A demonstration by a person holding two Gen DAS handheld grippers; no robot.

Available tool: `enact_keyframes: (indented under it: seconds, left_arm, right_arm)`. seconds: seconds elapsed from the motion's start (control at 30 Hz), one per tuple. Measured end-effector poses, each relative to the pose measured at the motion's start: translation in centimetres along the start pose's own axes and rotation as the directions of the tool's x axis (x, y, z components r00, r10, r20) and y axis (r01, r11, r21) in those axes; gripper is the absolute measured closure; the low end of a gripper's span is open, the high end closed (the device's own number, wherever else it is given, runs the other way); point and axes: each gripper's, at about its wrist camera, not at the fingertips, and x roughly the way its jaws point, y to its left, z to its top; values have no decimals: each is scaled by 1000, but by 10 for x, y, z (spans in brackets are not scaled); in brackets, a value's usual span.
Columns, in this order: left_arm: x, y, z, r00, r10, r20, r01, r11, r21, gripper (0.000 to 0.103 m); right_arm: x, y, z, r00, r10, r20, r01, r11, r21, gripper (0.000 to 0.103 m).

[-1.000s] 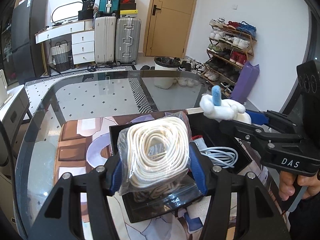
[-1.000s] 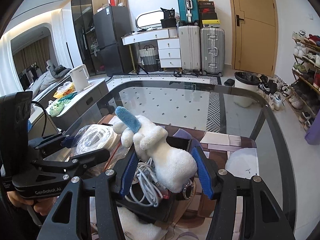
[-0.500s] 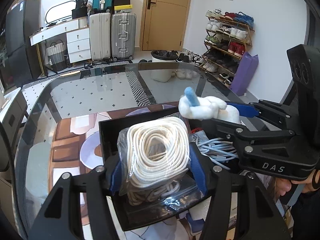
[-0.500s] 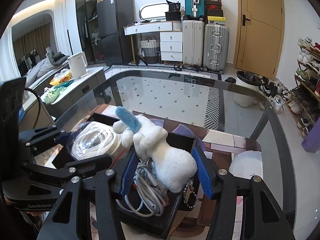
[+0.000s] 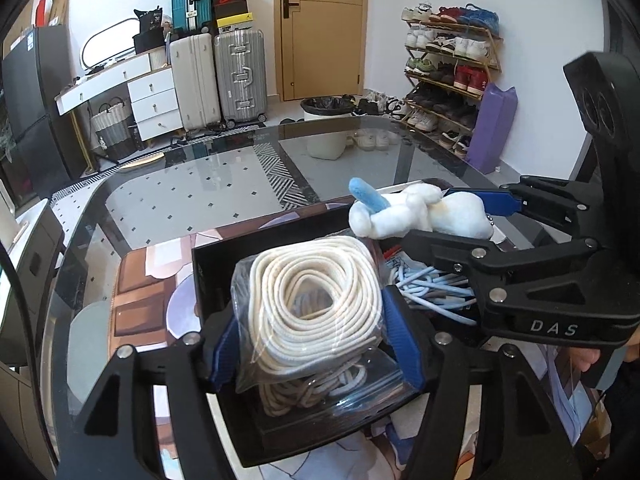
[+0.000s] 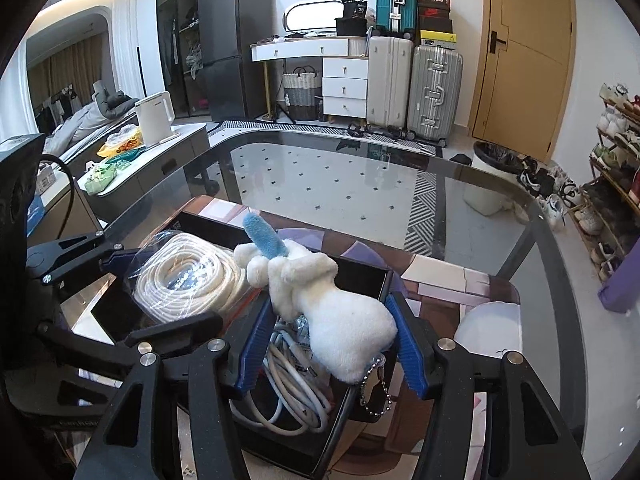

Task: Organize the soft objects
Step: 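Carry the rope coil and plush over the black box and open both tools, then move the right tool to the white foam block and close on it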

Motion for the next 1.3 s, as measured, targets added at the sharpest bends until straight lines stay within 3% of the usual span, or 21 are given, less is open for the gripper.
enact_keyframes:
  seconds: [0.07, 0.17, 0.2, 0.33, 0.47, 0.6, 0.7, 0.83, 1.17, 1.3]
  left_arm:
    - [-1, 2, 1, 1000, -28, -5, 28, 1000, -8, 37]
    - [-6, 4, 2, 999, -50, -5, 50, 999, -13, 32]
    - [-9, 4, 3, 999, -43, 1, 43, 999, -14, 21]
    - [-30, 8, 4, 998, -47, 50, 49, 997, -51, 0]
    - [-48, 14, 0, 995, -57, 81, 64, 994, -90, 0]
    - [-60, 20, -10, 995, -37, 97, 48, 992, -118, 0]
    - [-68, 22, -19, 994, -41, 105, 55, 989, -134, 0]
    - [-72, 20, -32, 995, 18, 95, -5, 990, -141, 0]
    - [-69, 14, -54, 996, 21, 87, -9, 992, -127, 0]
    - [-67, 11, -61, 995, 54, 80, -44, 992, -118, 0]
  right_arm:
    - [-6, -3, -1, 999, -22, 25, 22, 1000, 8, 29]
    - [-21, -12, -4, 998, -29, 58, 28, 999, 18, 18]
    - [-26, -14, -4, 997, -32, 64, 31, 999, 24, 17]
    - [-46, -27, -13, 996, -31, 84, 25, 997, 71, 9]
    - [-63, -31, -25, 995, -11, 102, 1, 996, 94, 1]
    - [-77, -37, -38, 995, 47, 89, -61, 985, 163, 1]
    - [-84, -30, -45, 995, 58, 80, -70, 986, 153, 1]
    - [-93, -17, -59, 995, 74, 71, -83, 988, 133, 1]
    - [-87, -12, -82, 996, 82, 17, -84, 986, 146, 1]
    - [-82, -11, -83, 995, 98, 8, -98, 982, 160, 1]
